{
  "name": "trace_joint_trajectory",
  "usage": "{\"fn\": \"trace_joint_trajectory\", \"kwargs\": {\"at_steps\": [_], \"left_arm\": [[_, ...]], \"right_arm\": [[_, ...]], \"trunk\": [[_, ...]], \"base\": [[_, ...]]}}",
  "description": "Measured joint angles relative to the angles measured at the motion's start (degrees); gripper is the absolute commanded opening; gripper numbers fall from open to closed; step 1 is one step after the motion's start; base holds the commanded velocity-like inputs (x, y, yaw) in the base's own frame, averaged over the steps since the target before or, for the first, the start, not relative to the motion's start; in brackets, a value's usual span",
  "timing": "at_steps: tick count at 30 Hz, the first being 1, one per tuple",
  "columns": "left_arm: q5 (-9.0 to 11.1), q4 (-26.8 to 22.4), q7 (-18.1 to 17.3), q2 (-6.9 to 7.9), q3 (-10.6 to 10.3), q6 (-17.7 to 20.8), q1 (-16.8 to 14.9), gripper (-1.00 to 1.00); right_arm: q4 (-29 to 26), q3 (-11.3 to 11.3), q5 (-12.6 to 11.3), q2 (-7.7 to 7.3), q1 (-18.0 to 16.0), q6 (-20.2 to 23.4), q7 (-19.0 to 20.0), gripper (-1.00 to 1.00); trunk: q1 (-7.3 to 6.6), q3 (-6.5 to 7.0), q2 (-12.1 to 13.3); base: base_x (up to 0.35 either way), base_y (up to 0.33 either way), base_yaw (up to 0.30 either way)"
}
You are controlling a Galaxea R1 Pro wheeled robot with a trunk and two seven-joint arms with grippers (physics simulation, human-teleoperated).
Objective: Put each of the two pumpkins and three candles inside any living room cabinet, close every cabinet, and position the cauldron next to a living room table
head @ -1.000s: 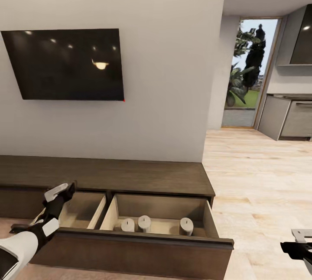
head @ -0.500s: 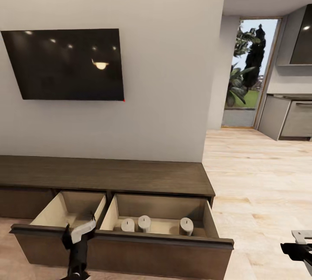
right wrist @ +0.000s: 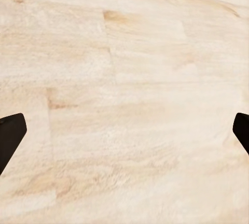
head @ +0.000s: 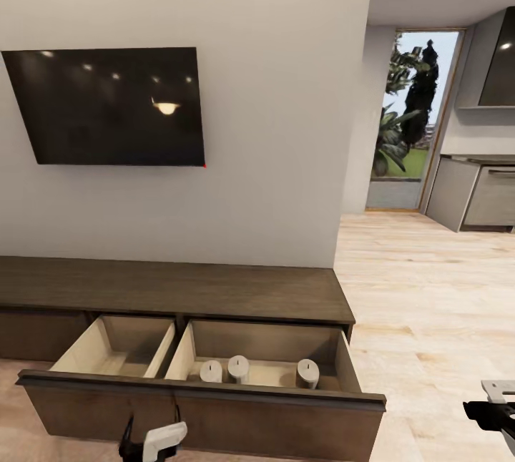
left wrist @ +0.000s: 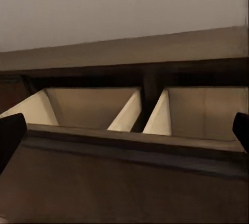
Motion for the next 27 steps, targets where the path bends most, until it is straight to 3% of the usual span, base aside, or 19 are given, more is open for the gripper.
{"fn": "trace_joint_trajectory", "kwargs": {"at_steps": [1,3,6,10,12,14,18,20,21,22,24,25,27], "left_arm": [[-2.6,0.0,2.4,-0.59,-0.3,0.0,1.2,1.00],[-5.6,0.0,4.9,-1.16,-0.4,0.0,2.8,1.00],[-8.1,0.0,6.7,-1.56,-0.3,0.0,5.3,1.00],[-9.3,0.0,7.4,-1.84,-0.4,0.0,9.6,1.00],[-9.4,0.0,7.5,-1.83,-0.3,0.0,11.5,1.00],[-9.6,0.0,7.5,-1.80,-0.4,0.0,13.0,1.00],[-9.5,0.0,7.4,-0.64,-0.3,0.0,15.2,1.00],[-9.6,0.0,6.5,-0.42,-0.4,0.0,16.3,1.00],[-9.6,0.0,5.2,-0.49,-0.5,0.0,16.8,1.00],[-9.6,0.0,4.2,-0.59,-0.5,0.0,16.9,1.00],[-9.5,0.0,0.6,-1.35,-0.6,0.0,17.7,1.00],[-9.4,0.0,-0.2,-1.60,-0.5,0.0,18.0,1.00],[-9.2,0.0,-2.0,-2.23,-0.5,0.0,18.8,1.00]], "right_arm": [[0.0,0.0,0.0,-0.01,0.0,0.0,0.0,1.00],[0.0,0.0,0.0,-0.01,0.0,0.0,0.0,1.00],[0.0,0.0,0.0,-0.07,0.4,0.0,0.0,1.00],[0.0,0.0,-0.1,-0.01,3.0,0.2,-0.1,1.00],[0.0,0.0,-0.1,0.51,6.7,-0.1,-0.1,1.00],[0.0,0.0,-0.1,1.94,10.6,-1.1,-0.1,1.00],[0.1,0.2,0.6,8.43,23.6,-6.4,-2.0,1.00],[0.1,0.3,3.2,12.60,29.0,-9.7,-4.7,1.00],[0.1,0.4,6.0,14.75,31.0,-11.5,-6.8,1.00],[0.0,0.4,7.7,15.89,31.9,-12.5,-8.0,1.00],[0.0,0.6,15.8,19.66,34.2,-15.3,-13.5,1.00],[0.0,0.4,17.7,20.62,34.7,-15.9,-14.9,1.00],[0.0,0.3,22.9,23.91,35.8,-18.0,-19.2,1.00]], "trunk": [[0.00,0.00,0.0],[0.00,0.00,0.0],[0.00,0.00,0.0],[0.00,-0.01,0.0],[0.00,-0.01,0.0],[0.00,-0.01,0.0],[0.00,-0.01,0.0],[0.00,-0.01,0.0],[0.00,-0.01,0.0],[0.00,0.00,0.0],[0.00,0.00,0.0],[0.00,0.00,0.0],[0.00,0.00,0.0]], "base": [[0.000,0.000,0.000],[0.000,0.000,0.000],[0.000,0.000,0.000],[0.000,0.000,0.000],[0.000,0.000,0.000],[0.000,0.000,0.000],[0.000,0.000,0.000],[0.000,0.000,0.000],[0.000,0.000,0.000],[0.000,0.000,0.000],[0.000,0.000,0.000],[0.000,0.000,0.000],[0.000,0.000,0.000]]}}
